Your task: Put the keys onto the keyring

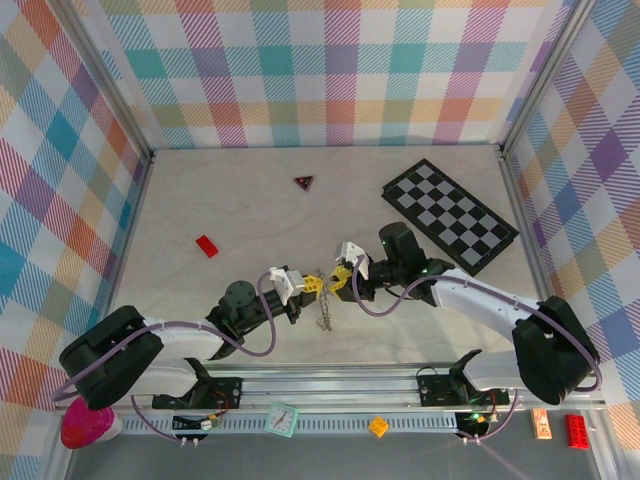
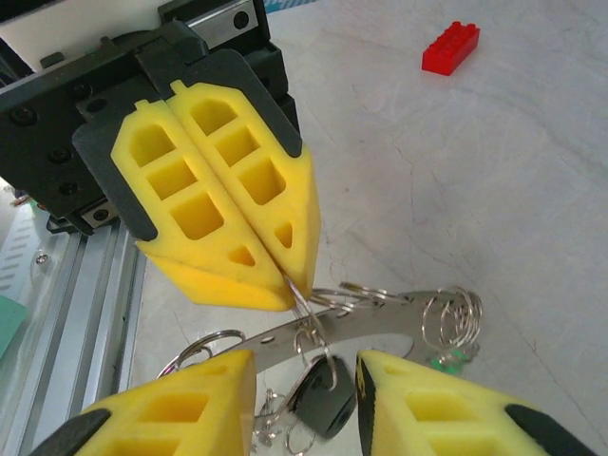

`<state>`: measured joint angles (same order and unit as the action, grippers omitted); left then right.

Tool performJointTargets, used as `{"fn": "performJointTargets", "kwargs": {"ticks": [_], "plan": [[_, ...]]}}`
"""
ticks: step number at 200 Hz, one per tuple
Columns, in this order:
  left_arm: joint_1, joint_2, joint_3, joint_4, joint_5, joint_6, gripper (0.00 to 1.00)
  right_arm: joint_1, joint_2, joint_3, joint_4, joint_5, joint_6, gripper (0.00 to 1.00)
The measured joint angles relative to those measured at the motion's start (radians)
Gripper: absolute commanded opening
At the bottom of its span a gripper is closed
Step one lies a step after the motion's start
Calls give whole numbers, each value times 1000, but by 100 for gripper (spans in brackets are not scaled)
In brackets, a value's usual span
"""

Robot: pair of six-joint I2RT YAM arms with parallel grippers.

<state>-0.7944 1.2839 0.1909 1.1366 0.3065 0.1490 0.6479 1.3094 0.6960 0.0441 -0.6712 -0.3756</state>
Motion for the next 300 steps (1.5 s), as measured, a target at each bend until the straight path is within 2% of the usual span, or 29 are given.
{"fn": "performJointTargets", "kwargs": {"ticks": [95,114,130,148,160,194,237,272,300], "plan": [[0,0,0,19,34,-4,0,0,41,0,62,-70,-7,12],[0,0,0,20,33,-5,0,-2,43,0,71,-84,-6,0],[0,0,0,20,30,-8,0,-5,45,0,66,-95,-9,0],[0,-2,0,16,24,-12,16,-6,45,15,35,-97,-26,0],[0,-21,0,-2,13,-21,22,-5,45,38,-9,-95,-46,0],[0,-142,36,-201,11,0,29,23,43,124,-172,-25,-146,0],[0,-204,103,-438,34,45,30,81,44,248,-389,108,-265,0],[-2,-208,135,-532,55,80,22,110,46,299,-500,183,-332,0],[-2,-214,140,-579,68,99,21,130,63,330,-560,227,-372,0]]}}
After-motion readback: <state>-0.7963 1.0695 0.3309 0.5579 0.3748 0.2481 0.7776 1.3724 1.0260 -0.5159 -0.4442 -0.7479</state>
